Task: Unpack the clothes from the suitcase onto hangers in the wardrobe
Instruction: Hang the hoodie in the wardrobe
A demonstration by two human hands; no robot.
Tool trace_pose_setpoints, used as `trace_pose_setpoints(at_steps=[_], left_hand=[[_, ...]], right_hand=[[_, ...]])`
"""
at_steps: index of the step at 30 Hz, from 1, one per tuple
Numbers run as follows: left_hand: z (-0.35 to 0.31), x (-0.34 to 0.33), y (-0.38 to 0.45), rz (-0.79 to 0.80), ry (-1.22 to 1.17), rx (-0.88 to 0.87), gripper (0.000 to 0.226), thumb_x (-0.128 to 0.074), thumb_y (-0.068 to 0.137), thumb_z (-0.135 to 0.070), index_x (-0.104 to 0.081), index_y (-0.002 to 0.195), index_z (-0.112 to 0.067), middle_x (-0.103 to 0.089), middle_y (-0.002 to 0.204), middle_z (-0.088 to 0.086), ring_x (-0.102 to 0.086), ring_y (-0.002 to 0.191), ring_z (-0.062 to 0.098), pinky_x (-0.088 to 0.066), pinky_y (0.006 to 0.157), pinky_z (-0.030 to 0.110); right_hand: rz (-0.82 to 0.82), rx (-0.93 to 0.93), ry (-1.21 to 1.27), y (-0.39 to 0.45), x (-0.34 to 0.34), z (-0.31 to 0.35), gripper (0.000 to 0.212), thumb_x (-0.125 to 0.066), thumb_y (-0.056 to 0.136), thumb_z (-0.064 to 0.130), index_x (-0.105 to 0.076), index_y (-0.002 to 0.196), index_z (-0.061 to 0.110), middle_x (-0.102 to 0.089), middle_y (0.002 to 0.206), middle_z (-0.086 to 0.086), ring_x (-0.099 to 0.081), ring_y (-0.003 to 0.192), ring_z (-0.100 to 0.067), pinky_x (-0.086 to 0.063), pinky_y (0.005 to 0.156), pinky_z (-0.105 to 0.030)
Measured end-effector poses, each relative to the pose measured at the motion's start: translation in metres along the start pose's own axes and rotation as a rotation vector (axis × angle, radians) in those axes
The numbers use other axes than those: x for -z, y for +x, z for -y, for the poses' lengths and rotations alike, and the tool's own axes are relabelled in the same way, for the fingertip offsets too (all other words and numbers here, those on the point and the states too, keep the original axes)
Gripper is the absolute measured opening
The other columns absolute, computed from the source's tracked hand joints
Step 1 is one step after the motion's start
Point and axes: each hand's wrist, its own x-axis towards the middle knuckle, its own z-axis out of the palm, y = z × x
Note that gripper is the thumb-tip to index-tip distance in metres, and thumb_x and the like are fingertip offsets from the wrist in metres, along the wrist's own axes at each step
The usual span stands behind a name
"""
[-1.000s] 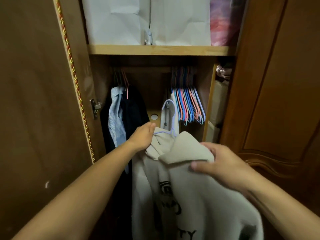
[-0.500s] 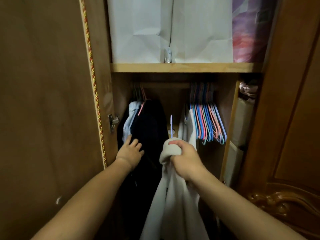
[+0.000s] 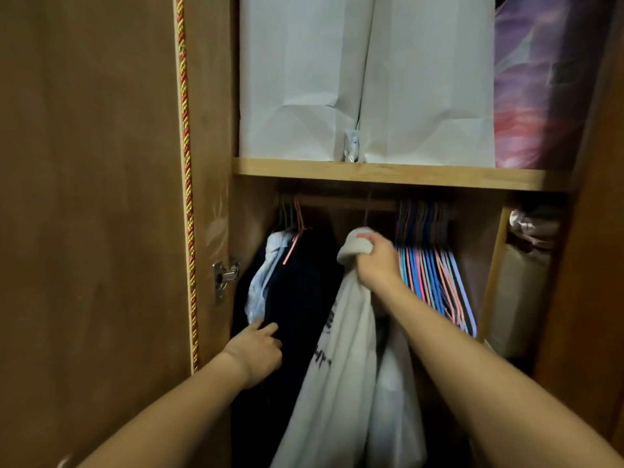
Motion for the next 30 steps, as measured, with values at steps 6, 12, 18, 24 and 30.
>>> trace_pose_setpoints(at_steps=[6,12,18,24,30], left_hand=[[0.005,0.005,0.003,0.036,-0.05,-0.009,0.025,-0.053,0.098,-0.023,-0.07,0.117,-0.021,-0.067,0.12,0.005,-0.042,0.122,0.031,-0.034,0.108,0.045],[-0.004,-0.004,0.001,-0.264,-0.442,0.041,0.03,-0.045,0.101,-0.036,-0.07,0.103,-0.021,-0.064,0.112,-0.001,-0.051,0.112,0.02,-0.045,0.094,0.033],[-0.006,0.003,-0.009,-0.698,-1.095,0.447,0.043,-0.061,0.094,-0.013,-0.058,0.133,-0.029,-0.03,0.152,-0.003,-0.025,0.143,0.012,-0.019,0.12,0.026],[0.016,0.023,-0.008,-0.411,-1.54,0.606,0.078,-0.059,0.097,-0.007,-0.02,0.161,-0.027,-0.016,0.166,-0.001,-0.018,0.153,0.017,-0.015,0.125,0.031],[0.001,0.026,-0.002,-0.362,-1.368,0.493,0.073,-0.061,0.099,-0.021,-0.024,0.158,-0.041,-0.008,0.167,-0.007,-0.006,0.155,0.019,-0.01,0.125,0.033]], right_hand=[[0.073,0.024,-0.333,0.048,-0.013,-0.034,0.042,-0.053,0.083,0.002,-0.067,0.119,0.018,-0.064,0.121,-0.014,-0.06,0.112,-0.034,-0.047,0.092,-0.034],[0.079,-0.106,-0.221,-0.011,-0.036,-0.084,0.074,-0.057,0.086,0.008,-0.03,0.154,0.019,-0.053,0.138,-0.012,-0.049,0.125,-0.035,-0.043,0.106,-0.043],[0.237,-0.249,-0.197,-0.024,-0.079,-0.052,0.067,-0.056,0.091,0.013,-0.03,0.152,0.013,-0.058,0.132,-0.018,-0.056,0.121,-0.039,-0.045,0.097,-0.037],[0.596,-0.196,-0.23,-0.009,-0.132,0.005,0.057,-0.052,0.095,0.012,-0.035,0.15,0.01,-0.052,0.141,-0.017,-0.053,0.126,-0.034,-0.046,0.1,-0.034],[0.287,0.169,-0.622,-0.044,-0.031,-0.065,0.036,-0.05,0.1,0.039,-0.063,0.121,0.014,-0.057,0.122,-0.01,-0.05,0.113,-0.032,-0.042,0.095,-0.042]])
